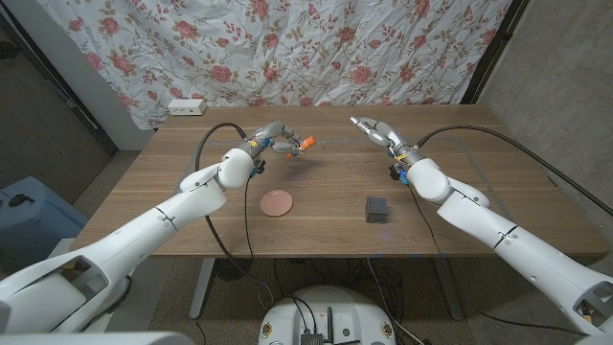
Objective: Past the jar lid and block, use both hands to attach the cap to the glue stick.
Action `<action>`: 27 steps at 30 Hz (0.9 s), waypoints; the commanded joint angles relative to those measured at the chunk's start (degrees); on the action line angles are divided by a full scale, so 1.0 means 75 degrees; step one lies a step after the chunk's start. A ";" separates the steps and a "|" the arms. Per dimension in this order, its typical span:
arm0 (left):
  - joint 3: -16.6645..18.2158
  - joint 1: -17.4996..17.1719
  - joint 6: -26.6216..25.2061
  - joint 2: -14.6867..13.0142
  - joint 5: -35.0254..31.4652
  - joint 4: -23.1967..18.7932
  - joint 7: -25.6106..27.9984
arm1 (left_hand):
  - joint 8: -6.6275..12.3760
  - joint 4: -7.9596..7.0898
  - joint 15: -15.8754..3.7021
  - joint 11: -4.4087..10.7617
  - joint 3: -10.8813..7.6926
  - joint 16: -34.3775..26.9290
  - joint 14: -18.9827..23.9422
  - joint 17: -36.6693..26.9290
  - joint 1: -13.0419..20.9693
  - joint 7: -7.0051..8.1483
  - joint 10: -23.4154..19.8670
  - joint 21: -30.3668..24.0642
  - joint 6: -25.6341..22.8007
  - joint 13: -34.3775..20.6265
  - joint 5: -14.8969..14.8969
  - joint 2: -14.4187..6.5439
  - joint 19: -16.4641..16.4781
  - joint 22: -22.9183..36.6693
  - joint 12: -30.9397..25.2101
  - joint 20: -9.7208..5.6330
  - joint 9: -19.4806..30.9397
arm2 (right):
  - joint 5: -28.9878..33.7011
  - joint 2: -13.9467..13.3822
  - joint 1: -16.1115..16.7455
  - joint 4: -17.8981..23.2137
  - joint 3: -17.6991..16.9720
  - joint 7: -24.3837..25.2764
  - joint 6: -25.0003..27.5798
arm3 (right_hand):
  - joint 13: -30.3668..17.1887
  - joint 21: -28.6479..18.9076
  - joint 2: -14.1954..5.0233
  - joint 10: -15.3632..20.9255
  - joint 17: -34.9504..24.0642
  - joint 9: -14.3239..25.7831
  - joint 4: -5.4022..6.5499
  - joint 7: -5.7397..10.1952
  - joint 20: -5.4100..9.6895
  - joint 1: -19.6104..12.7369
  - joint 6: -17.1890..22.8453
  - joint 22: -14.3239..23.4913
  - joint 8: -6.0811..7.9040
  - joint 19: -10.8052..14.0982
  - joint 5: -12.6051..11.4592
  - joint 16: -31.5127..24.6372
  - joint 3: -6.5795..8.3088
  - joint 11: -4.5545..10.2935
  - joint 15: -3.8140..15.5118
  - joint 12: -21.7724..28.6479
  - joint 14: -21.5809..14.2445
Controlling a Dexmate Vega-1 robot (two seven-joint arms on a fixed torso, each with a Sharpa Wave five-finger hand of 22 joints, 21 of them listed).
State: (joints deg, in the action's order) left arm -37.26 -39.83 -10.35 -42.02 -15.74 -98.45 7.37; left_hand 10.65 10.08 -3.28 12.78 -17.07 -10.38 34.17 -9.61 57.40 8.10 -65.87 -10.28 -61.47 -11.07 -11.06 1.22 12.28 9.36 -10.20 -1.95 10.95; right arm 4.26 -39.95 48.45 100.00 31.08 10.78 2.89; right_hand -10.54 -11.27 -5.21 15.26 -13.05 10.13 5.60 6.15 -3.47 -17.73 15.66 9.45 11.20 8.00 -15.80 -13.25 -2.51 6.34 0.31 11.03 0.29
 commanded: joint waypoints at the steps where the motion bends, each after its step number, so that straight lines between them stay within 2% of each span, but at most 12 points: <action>1: -0.0030 -0.0014 -0.0121 -0.0329 -0.0210 -0.0228 -0.0372 | 0.0054 0.0029 -0.0979 0.0011 -0.0071 0.0007 -0.0033 0.0000 0.0205 0.0014 0.0025 -0.0008 0.0042 -0.0041 -0.0057 -0.0048 -0.0027 0.0015 -0.0040 -0.0007 0.0098 | -0.0681 0.0151 0.0009 -0.0382 -0.0135 0.0010 -0.0271 | -0.0016 -0.0023 -0.0075 0.0011 0.0006 0.0012 -0.0033 0.0034 0.0009 -0.0006 0.0061 0.0034 0.0014 0.0098 -0.0064 -0.0030 0.0000 -0.0067 -0.0053 -0.0009 -0.0052; 12: -0.0143 0.0007 -0.0396 -0.0559 -0.0690 -0.0506 -0.0691 | 0.0075 0.0000 -0.0963 0.0011 -0.0084 0.0001 -0.0047 -0.0004 0.0252 0.0015 0.0056 -0.0012 0.0040 -0.0046 -0.0059 -0.0073 -0.0030 0.0016 -0.0056 0.0008 0.0100 | -0.1848 0.0450 0.0097 -0.0952 -0.0437 -0.0140 -0.0878 | -0.0017 -0.0040 -0.0095 -0.0117 0.0014 0.0010 -0.0030 0.0019 0.0200 0.0029 -0.0166 0.0029 -0.0083 0.0256 -0.0070 -0.0028 -0.0006 -0.0198 0.0021 -0.0055 -0.0080; 22: -0.0217 0.0009 -0.0401 -0.0615 -0.1018 -0.0537 -0.0801 | 0.0081 -0.0024 -0.0955 0.0011 -0.0088 -0.0002 -0.0058 -0.0007 0.0259 0.0020 0.0067 -0.0013 0.0050 -0.0049 -0.0058 -0.0098 -0.0034 0.0016 -0.0066 0.0020 0.0102 | -0.2555 0.0551 0.0205 -0.1223 -0.0624 -0.0221 -0.1150 | -0.0015 -0.0004 -0.0103 -0.0352 0.0027 0.0008 -0.0007 0.0016 0.0219 0.0097 -0.0467 0.0026 -0.0155 0.0269 -0.0073 -0.0037 -0.0028 -0.0400 0.0013 -0.0113 -0.0160; 27: -0.0296 0.0049 -0.0466 -0.0651 -0.1276 -0.0585 -0.0924 | 0.0092 -0.0040 -0.0948 0.0011 -0.0090 -0.0005 -0.0064 -0.0009 0.0260 0.0019 0.0077 -0.0015 0.0042 -0.0051 -0.0057 -0.0116 -0.0035 0.0016 -0.0072 0.0021 0.0103 | -0.2774 0.0555 0.0250 -0.1296 -0.0675 -0.0246 -0.1234 | -0.0013 0.0013 -0.0107 -0.0485 0.0034 0.0006 0.0004 -0.0013 0.0219 0.0130 -0.0601 0.0024 -0.0173 0.0263 -0.0075 -0.0029 -0.0038 -0.0398 -0.0031 -0.0132 -0.0173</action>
State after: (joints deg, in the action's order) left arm -38.66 -39.72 -13.39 -46.22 -22.27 -102.20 1.82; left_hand 11.07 10.29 -2.98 12.57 -17.36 -10.38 33.87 -9.61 59.10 8.28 -65.24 -10.28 -61.27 -11.46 -11.25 1.14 12.29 9.36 -10.43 -1.95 11.60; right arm -11.54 -36.45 49.61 92.37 27.23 9.67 -4.15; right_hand -10.53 -11.26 -5.98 12.23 -12.78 10.13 5.61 6.06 -2.05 -16.96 11.83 9.45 10.14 9.41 -16.18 -13.25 -2.51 3.55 0.21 10.14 -0.44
